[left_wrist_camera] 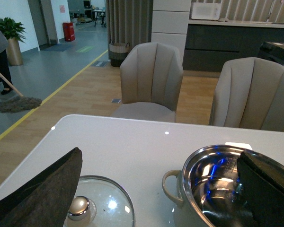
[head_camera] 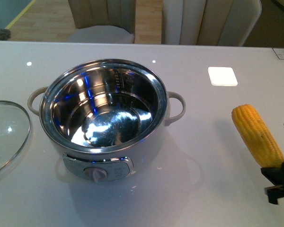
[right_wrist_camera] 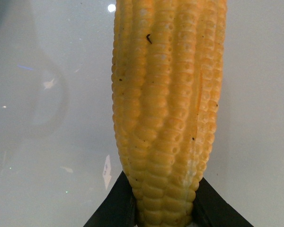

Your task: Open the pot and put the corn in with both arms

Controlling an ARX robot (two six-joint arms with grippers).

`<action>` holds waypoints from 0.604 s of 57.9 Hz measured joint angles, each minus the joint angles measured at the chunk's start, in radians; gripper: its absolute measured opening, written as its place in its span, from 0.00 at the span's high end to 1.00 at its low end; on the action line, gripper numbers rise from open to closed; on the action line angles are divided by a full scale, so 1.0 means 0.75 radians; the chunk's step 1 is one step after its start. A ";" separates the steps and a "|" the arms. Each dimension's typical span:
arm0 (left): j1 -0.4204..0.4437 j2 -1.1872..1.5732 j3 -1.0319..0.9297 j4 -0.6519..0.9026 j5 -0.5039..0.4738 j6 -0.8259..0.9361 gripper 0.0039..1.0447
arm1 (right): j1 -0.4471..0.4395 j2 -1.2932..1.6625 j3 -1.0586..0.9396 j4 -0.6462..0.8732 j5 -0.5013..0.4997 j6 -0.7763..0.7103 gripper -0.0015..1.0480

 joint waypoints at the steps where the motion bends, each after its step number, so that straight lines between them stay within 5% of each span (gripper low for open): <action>1: 0.000 0.000 0.000 0.000 0.000 0.000 0.07 | -0.013 -0.043 -0.015 -0.029 -0.014 -0.011 0.86; 17: 0.000 0.000 0.000 0.000 0.000 0.000 0.07 | 0.018 -0.743 -0.041 -0.482 -0.084 -0.065 0.87; 35: 0.000 0.000 0.000 0.000 0.001 0.000 0.07 | 0.448 -0.904 0.145 -0.616 -0.015 0.081 0.87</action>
